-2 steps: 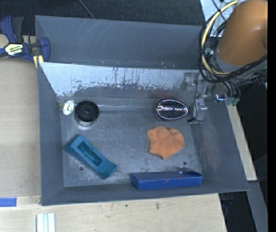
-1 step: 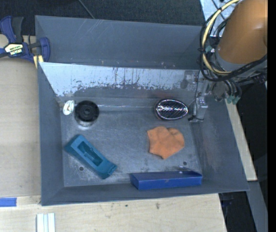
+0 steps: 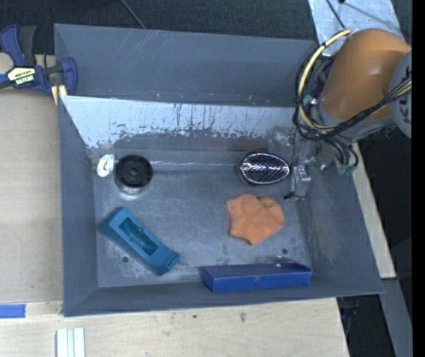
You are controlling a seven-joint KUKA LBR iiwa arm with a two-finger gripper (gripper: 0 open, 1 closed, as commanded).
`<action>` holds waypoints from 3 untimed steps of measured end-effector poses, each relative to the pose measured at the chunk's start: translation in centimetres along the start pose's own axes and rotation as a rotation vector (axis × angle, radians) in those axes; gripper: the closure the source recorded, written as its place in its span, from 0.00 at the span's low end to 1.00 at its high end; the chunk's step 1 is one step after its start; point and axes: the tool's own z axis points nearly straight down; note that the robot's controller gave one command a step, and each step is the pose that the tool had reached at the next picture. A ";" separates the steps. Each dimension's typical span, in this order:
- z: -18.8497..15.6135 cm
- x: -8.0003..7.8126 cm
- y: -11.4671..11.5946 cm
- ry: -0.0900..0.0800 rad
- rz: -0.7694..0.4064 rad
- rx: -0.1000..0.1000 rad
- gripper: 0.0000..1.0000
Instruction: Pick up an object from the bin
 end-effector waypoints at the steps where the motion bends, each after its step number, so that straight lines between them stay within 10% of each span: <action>1: 5.0 -0.1 -0.4 0.005 0.027 -0.002 0.00; 2: 2.3 -1.0 -2.0 0.003 0.112 -0.001 0.00; 3: 9.0 -0.9 0.4 0.004 0.068 0.000 0.00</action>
Offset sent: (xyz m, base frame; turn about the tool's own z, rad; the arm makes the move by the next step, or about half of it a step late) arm 0.0109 -0.0198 -0.0240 0.1130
